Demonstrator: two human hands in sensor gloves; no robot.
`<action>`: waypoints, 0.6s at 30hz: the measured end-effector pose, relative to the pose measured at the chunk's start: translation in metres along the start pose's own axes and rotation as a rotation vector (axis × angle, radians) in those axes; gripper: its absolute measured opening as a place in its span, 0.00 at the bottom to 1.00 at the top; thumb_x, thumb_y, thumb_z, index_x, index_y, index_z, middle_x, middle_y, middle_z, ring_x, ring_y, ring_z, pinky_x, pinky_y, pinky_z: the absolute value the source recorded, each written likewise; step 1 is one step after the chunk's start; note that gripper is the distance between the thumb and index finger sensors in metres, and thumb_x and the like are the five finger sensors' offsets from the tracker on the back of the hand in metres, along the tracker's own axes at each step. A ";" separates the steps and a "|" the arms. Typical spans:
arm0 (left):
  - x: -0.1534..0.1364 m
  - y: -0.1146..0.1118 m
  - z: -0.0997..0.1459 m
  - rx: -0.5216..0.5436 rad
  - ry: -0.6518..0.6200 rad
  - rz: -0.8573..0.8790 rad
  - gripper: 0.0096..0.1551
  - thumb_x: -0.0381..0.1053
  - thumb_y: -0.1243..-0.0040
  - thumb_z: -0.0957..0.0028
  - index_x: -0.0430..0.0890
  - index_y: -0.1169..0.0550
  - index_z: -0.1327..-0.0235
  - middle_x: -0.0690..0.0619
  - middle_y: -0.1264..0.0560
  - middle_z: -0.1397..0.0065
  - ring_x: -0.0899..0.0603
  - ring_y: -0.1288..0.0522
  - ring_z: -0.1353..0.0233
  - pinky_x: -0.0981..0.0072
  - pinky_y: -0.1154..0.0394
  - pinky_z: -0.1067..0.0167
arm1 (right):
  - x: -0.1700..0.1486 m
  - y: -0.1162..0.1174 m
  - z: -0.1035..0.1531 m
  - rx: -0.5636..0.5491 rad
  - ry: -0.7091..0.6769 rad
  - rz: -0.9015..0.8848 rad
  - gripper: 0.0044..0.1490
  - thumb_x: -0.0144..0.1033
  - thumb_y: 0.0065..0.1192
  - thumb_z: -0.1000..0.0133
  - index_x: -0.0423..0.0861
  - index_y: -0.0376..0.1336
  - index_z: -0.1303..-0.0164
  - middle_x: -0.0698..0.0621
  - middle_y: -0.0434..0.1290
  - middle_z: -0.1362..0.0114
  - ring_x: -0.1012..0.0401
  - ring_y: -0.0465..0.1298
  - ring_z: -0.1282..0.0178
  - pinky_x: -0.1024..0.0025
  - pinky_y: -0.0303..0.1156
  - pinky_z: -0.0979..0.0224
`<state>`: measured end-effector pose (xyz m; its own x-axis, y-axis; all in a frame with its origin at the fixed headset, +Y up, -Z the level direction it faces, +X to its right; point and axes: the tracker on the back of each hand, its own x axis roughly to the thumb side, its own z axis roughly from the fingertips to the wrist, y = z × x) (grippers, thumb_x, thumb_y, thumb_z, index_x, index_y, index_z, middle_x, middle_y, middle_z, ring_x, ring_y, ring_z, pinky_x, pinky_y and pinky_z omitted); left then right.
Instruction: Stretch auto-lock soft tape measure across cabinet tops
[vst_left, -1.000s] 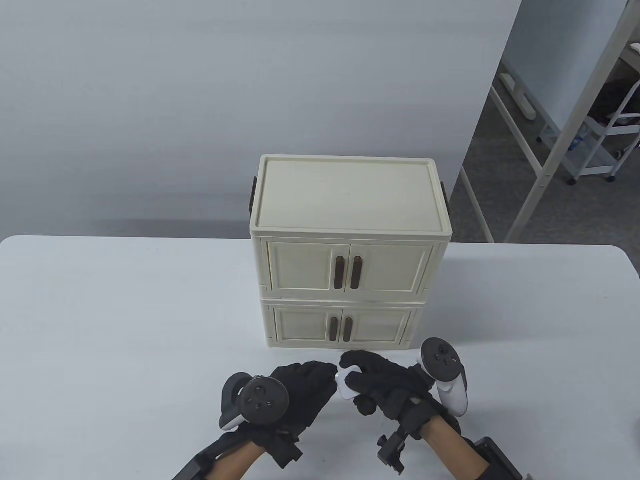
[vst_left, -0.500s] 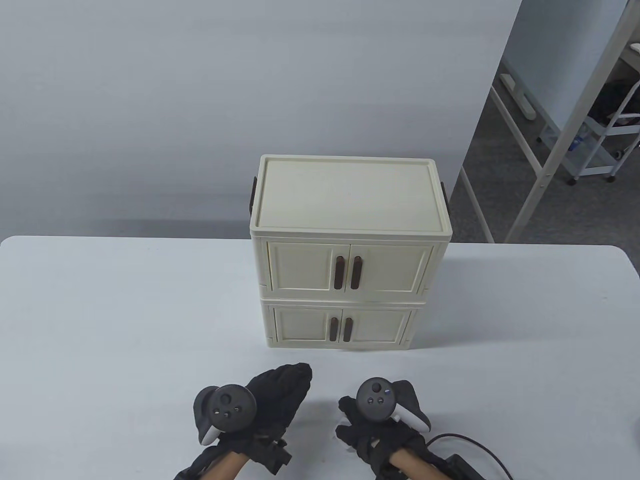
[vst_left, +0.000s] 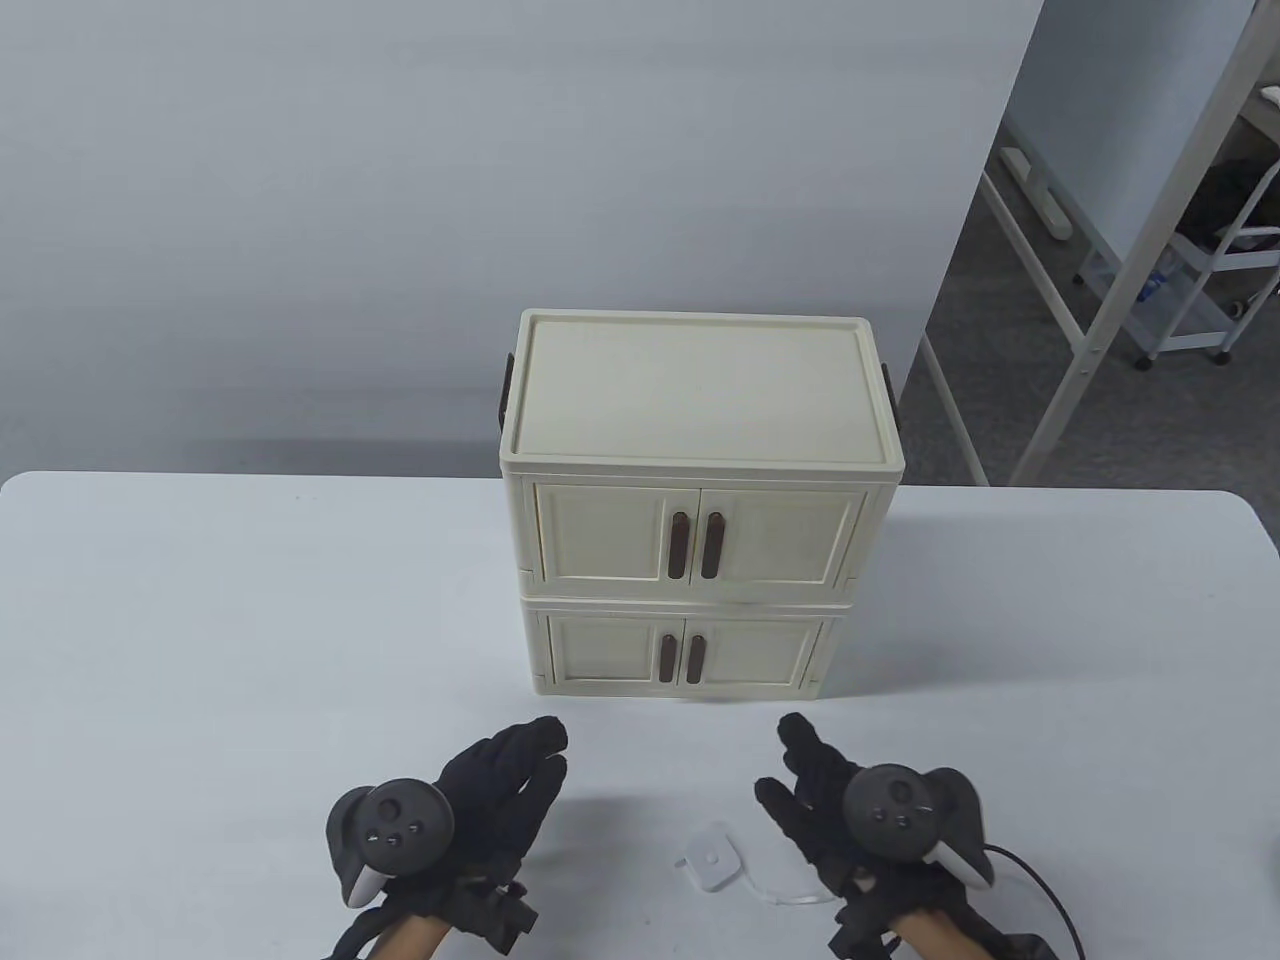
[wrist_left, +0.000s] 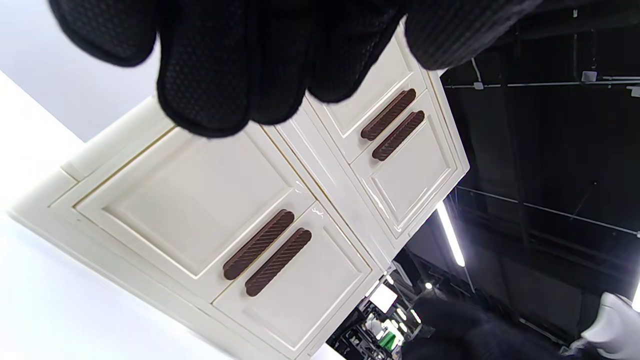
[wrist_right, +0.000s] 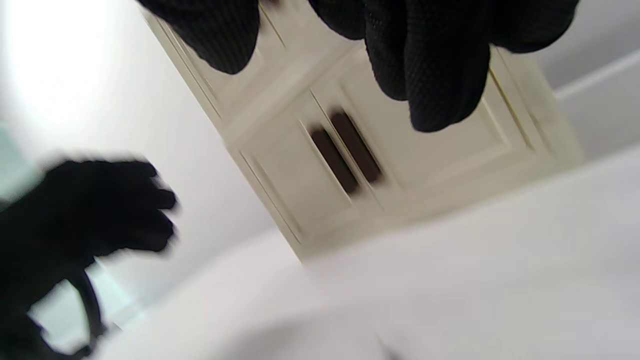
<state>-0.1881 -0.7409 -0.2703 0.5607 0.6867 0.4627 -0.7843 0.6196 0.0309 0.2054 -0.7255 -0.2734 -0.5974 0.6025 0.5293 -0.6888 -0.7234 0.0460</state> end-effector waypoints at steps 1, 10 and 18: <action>0.000 0.000 0.002 -0.014 0.007 -0.003 0.40 0.68 0.47 0.40 0.49 0.36 0.22 0.42 0.29 0.24 0.35 0.23 0.32 0.28 0.35 0.35 | -0.002 -0.006 0.005 -0.051 -0.045 -0.047 0.49 0.46 0.56 0.32 0.27 0.43 0.16 0.21 0.61 0.26 0.32 0.70 0.35 0.30 0.61 0.30; -0.016 0.000 0.012 -0.188 0.146 -0.020 0.58 0.77 0.48 0.42 0.54 0.63 0.19 0.40 0.66 0.14 0.26 0.58 0.15 0.15 0.62 0.33 | -0.054 -0.027 0.037 0.038 0.013 -0.117 0.56 0.58 0.50 0.31 0.41 0.27 0.14 0.24 0.32 0.17 0.26 0.32 0.22 0.20 0.31 0.28; -0.026 -0.004 0.016 -0.262 0.193 0.032 0.60 0.77 0.49 0.42 0.55 0.68 0.21 0.41 0.71 0.16 0.27 0.64 0.15 0.15 0.67 0.35 | -0.083 -0.010 0.041 0.245 0.160 -0.245 0.63 0.62 0.49 0.31 0.43 0.16 0.21 0.27 0.16 0.22 0.28 0.20 0.26 0.20 0.20 0.33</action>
<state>-0.2042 -0.7674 -0.2684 0.5968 0.7511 0.2823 -0.7213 0.6563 -0.2213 0.2787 -0.7823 -0.2834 -0.4973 0.7985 0.3392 -0.7122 -0.5990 0.3660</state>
